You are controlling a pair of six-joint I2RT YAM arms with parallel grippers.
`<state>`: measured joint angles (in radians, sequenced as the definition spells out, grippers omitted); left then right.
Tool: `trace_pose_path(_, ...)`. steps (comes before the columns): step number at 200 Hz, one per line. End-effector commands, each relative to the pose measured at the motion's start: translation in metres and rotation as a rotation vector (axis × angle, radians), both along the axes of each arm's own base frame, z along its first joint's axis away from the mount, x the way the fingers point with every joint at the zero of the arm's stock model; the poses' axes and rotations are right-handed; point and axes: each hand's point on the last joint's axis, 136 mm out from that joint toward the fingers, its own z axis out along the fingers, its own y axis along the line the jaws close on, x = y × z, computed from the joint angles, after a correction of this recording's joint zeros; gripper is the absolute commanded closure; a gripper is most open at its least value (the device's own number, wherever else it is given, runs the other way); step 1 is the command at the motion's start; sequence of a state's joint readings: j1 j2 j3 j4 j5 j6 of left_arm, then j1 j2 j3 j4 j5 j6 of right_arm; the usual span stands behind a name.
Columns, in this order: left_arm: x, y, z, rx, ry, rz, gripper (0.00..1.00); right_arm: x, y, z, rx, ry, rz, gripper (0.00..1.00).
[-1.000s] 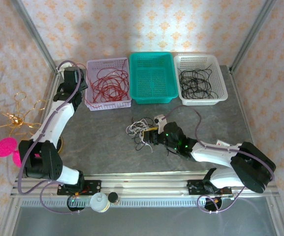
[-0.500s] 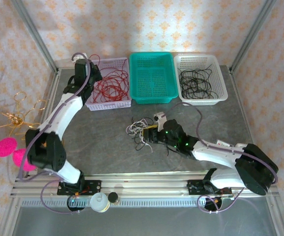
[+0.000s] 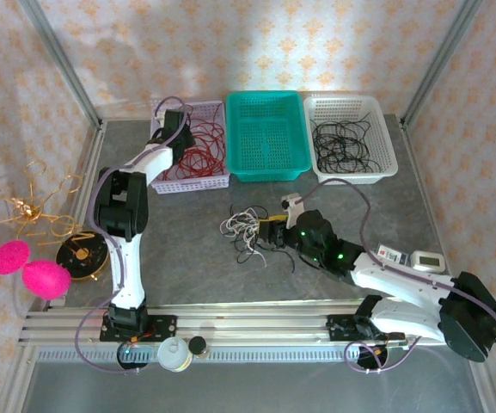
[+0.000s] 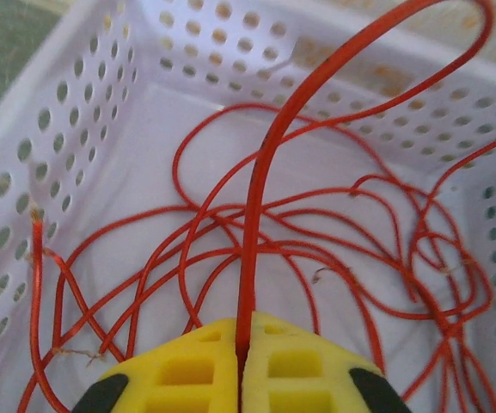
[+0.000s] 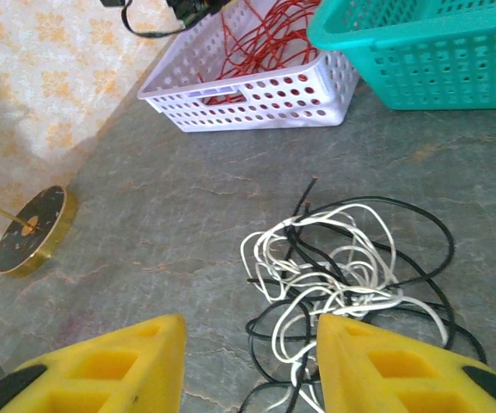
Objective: Untangle the cables
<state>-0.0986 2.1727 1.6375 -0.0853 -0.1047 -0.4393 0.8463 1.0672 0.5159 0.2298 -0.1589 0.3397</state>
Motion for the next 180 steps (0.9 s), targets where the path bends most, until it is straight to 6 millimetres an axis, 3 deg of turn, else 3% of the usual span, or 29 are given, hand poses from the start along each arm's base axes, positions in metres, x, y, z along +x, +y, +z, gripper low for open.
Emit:
trace_pose_path(1, 0.001, 0.007, -0.015, 0.005, 0.020, 0.039, 0.90, -0.001, -0.013, -0.010, -0.040, 0.020, -0.052, 0.55)
trace_pose_path(19, -0.002, 0.012, -0.030, 0.045, 0.057, 0.025, 0.94, 0.000, -0.013, -0.010, -0.038, 0.021, -0.057, 0.54)
trace_pose_path(51, -0.004, 0.047, -0.038, 0.109, 0.120, 0.059, 0.95, 0.001, -0.010, -0.011, -0.033, 0.031, -0.058, 0.54)
trace_pose_path(75, -0.001, 0.063, -0.037, 0.107, 0.159, 0.071, 0.73, 0.003, -0.009, -0.018, -0.044, 0.048, -0.058, 0.52)
trace_pose_path(102, 0.005, 0.057, -0.027, 0.091, 0.157, 0.029, 0.56, 0.007, -0.002, -0.022, -0.072, 0.059, -0.048, 0.52)
trace_pose_path(123, 0.004, 0.047, -0.011, 0.072, 0.124, -0.001, 0.51, 0.012, -0.006, -0.027, -0.122, 0.063, -0.076, 0.51)
trace_pose_path(180, -0.022, 0.027, 0.066, 0.109, 0.006, -0.049, 0.32, 0.009, -0.026, -0.042, -0.260, 0.101, -0.110, 0.49)
